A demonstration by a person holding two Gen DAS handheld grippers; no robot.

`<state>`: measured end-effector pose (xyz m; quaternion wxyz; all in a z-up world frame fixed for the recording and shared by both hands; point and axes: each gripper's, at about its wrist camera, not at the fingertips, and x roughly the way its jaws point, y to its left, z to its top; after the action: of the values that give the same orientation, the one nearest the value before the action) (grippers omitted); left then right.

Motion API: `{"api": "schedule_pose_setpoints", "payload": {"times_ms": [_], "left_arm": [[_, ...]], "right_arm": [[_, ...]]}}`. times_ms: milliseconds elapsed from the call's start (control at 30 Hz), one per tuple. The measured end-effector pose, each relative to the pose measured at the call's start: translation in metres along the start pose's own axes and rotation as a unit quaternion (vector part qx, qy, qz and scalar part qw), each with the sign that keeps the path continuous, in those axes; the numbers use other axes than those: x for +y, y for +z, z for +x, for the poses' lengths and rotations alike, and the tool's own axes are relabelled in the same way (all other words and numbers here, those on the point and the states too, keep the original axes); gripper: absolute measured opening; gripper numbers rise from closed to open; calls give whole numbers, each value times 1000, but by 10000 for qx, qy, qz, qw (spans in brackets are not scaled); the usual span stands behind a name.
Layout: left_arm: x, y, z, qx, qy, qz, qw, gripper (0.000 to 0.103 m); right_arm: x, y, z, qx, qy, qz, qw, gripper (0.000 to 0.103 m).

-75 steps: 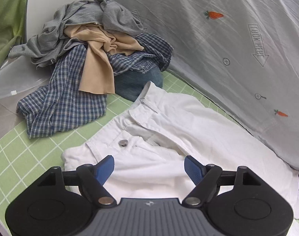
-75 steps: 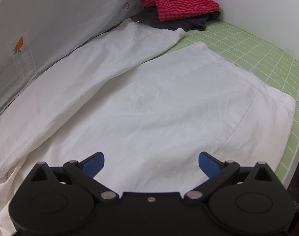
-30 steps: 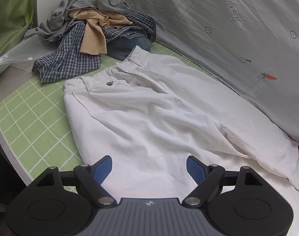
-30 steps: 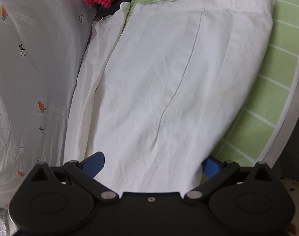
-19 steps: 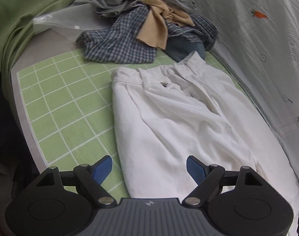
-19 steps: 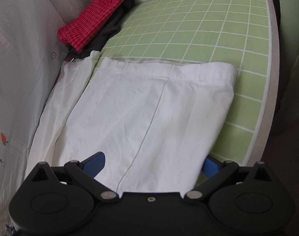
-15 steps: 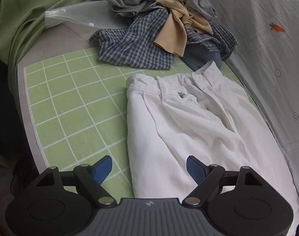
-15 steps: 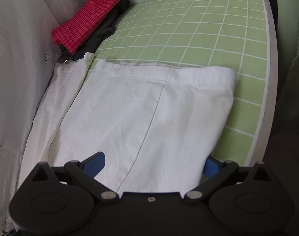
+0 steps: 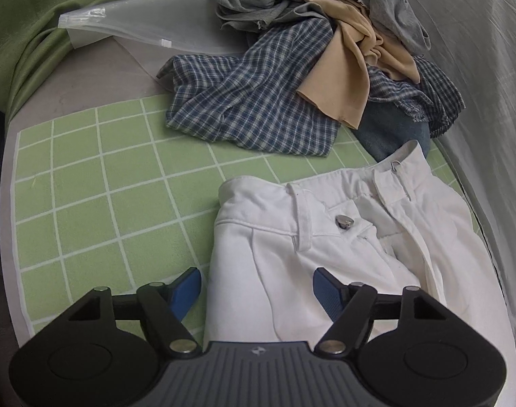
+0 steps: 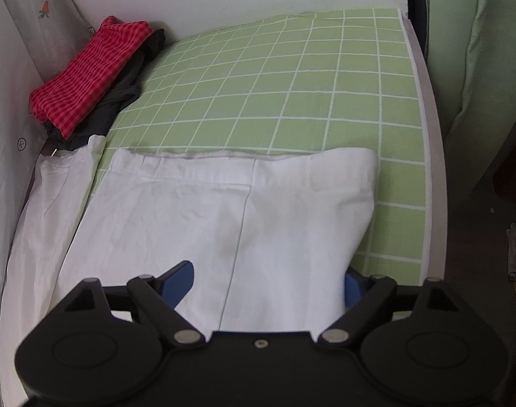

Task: Fold clothes

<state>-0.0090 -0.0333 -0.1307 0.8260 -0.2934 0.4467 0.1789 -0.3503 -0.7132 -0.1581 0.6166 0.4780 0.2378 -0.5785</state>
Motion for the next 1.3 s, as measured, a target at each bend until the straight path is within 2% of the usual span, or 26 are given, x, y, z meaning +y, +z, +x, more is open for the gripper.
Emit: {"api": "schedule_pose_setpoints", "payload": {"times_ms": [67,100,167,200,233,267,333,400,567,667,900,1033,1167,1300], "left_arm": [[-2,-4,1,-57,18,99,9999,63],[-2,-4,1,-90,22,99,9999,62],[0,-5,1,-154,16,35,9999,57],[2,-5,1,-159,33,-9,9999,46],[4,-4,1,-148,61,-60,9999,30],[7,-4,1,-123,28,-119,9999,28],[12,-3,-3,-107,-186,-210,9995,14],[16,-2,-8,-132,-349,-236,9990,9],[22,-2,-33,-340,-387,-163,9985,8],[32,-5,-49,-395,-341,-125,9986,8],[86,-27,-88,-367,197,10,9991,8],[117,-36,-116,-372,382,-177,9984,8],[115,-39,-134,-576,180,-346,9976,8],[93,-33,-152,-833,-125,-436,9955,7]], "right_arm": [[-1,0,-2,20,-46,-120,9999,63],[-3,0,-4,19,-64,-165,9998,59],[-10,0,-6,12,-11,-91,10000,46],[-15,1,-7,23,66,-5,10000,40],[-19,1,-8,44,171,101,9998,22],[-24,1,-9,50,314,201,9993,12],[-29,1,-12,34,593,328,9977,9],[-30,0,-17,-4,719,278,9970,7],[-36,5,-39,-195,929,161,9954,6],[-39,7,-52,-281,906,-80,9955,5],[-66,8,-71,-197,589,-428,9972,5],[-80,9,-82,-128,491,-610,9968,5],[-81,14,-87,-86,577,-612,9964,5],[-57,25,-96,-209,1043,-630,9923,5]]}}
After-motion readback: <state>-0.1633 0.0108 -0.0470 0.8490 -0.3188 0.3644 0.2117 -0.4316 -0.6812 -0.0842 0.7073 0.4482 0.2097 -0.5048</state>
